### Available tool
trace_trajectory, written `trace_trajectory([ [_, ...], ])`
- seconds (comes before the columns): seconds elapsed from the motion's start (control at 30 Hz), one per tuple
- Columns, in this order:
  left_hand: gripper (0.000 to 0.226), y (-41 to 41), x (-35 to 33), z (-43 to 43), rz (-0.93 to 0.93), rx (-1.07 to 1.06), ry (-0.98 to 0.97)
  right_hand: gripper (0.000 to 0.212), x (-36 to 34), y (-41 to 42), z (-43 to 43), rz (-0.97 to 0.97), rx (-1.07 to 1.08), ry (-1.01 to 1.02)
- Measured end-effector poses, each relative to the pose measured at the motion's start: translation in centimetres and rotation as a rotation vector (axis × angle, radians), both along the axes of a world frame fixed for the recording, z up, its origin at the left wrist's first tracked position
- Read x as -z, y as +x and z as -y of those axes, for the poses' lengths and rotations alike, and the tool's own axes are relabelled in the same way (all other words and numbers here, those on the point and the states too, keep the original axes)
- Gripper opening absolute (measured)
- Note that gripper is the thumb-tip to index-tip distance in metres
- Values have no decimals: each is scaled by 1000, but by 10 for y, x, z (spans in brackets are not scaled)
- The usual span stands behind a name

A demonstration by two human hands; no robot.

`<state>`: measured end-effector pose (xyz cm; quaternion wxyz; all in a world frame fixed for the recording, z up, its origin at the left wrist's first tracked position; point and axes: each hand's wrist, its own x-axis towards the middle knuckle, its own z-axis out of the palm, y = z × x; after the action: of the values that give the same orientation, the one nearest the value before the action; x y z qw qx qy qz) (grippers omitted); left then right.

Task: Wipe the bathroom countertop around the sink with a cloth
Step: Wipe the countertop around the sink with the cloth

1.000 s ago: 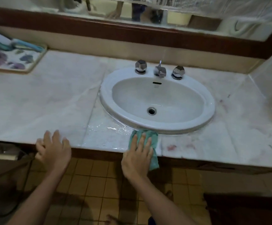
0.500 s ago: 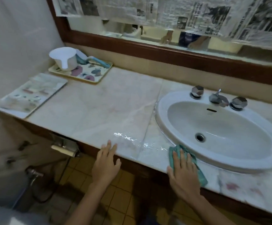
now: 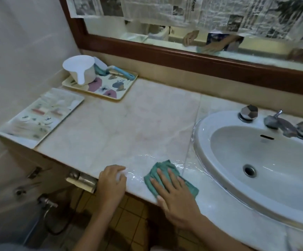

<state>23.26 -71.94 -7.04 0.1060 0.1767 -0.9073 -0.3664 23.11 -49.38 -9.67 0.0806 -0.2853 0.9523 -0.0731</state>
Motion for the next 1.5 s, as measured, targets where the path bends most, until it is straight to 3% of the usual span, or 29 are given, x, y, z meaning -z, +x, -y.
trace_trajectory([
  [0.07,23,-17,1,30,43,-85,-60,56,4,-27,-22,-26,46,3],
  [0.17,31,-31,4,72,163,-240,-185,58,1,-86,-22,-11,346,-11],
  [0.4,36,-27,18,110,190,-317,-257,59,-9,-193,69,78,630,-2],
  [0.47,34,-27,23,115,153,-309,-264,59,-8,-180,111,91,549,-32],
  [0.6,29,-34,28,119,10,-376,-244,59,-7,-86,167,83,162,-124],
  [0.67,35,-36,31,122,-32,-381,-256,57,-8,-51,142,67,-40,-86],
  [0.73,36,-38,36,129,-90,-344,-296,57,-7,-46,88,24,-52,-33],
  [0.9,28,-38,45,143,-297,-182,-432,56,-6,-104,9,44,473,51],
  [1.0,29,-36,49,152,-276,-143,-425,60,-1,-149,52,28,778,80],
  [1.07,30,-35,46,155,-217,-133,-378,58,-4,-173,102,59,861,61],
  [1.17,27,-39,29,166,-159,-127,-231,59,-8,-166,200,78,709,-17],
  [1.3,23,-67,7,210,-302,-71,-86,63,-10,-94,305,53,297,-76],
  [1.4,21,-96,3,246,-323,-1,-123,59,-12,-59,268,-9,3,2],
  [1.5,21,-120,13,262,-233,144,-206,56,-11,-67,183,-52,53,77],
])
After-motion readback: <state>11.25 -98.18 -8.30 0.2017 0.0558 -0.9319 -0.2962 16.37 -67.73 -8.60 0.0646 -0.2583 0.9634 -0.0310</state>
